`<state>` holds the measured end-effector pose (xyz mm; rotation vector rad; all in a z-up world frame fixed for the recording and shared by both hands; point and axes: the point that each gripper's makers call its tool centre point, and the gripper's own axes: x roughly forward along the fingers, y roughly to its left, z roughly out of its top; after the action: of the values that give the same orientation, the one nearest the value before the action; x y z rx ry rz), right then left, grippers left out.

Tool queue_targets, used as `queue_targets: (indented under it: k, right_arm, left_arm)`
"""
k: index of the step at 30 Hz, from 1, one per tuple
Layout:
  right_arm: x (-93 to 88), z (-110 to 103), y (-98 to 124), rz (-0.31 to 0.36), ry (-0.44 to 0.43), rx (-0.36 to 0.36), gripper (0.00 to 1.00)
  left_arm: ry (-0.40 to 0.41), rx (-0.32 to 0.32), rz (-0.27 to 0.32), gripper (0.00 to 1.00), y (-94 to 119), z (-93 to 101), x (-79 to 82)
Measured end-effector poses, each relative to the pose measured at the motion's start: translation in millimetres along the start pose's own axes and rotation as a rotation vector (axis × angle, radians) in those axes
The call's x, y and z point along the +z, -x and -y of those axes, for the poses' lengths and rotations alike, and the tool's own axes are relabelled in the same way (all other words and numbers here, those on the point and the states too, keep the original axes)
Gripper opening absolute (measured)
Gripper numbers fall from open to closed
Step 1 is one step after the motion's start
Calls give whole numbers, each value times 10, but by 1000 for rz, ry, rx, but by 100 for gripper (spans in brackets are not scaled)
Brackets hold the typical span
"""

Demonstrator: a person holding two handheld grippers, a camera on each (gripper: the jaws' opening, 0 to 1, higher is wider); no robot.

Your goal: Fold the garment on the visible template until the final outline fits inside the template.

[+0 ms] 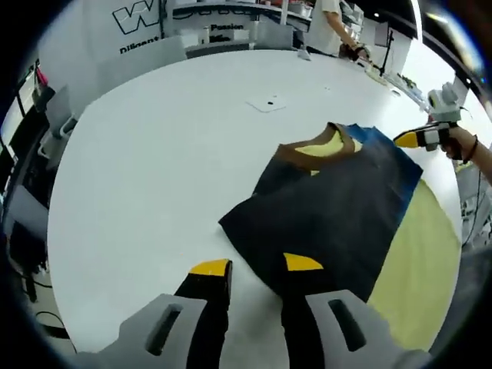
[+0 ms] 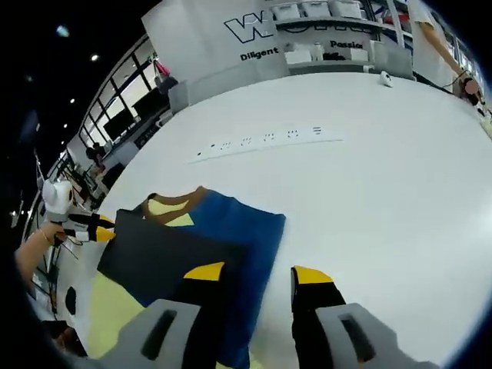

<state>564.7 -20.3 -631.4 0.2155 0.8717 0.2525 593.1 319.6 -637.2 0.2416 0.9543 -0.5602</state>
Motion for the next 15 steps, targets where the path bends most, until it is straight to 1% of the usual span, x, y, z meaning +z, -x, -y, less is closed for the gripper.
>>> queue_targets:
  k: [1, 3, 4, 5, 6, 8, 12, 15]
  right_arm:
    - [-9, -3, -10, -2, 3, -1, 21]
    - [-31, -48, -15, 4, 2, -4, 15]
    - [-51, -61, -36, 5, 1, -1, 9]
    - [-63, -58, -57, 13, -13, -6, 6]
    - [-42, -31, -76, 26, -15, -19, 5]
    - [-46, -37, -100, 24, -14, -23, 1]
    - [-50, -8, -101, 19, -11, -32, 0]
    - [-40, 10, -107, 18, 7, -34, 0]
  left_arm:
    - [-9, -1, -2, 3, -2, 9, -5]
    - [-52, 17, 9, 4, -10, 4, 12]
    - [-49, 15, 5, 3, -12, 9, 9]
    - [-53, 21, 7, 3, 36, 115, -9]
    - [-57, 22, 7, 3, 41, 123, -11]
    - [-61, 27, 4, 3, 52, 115, -20]
    - [-68, 49, -14, 2, 73, 102, -57]
    - [-73, 66, -28, 2, 83, 96, -74]
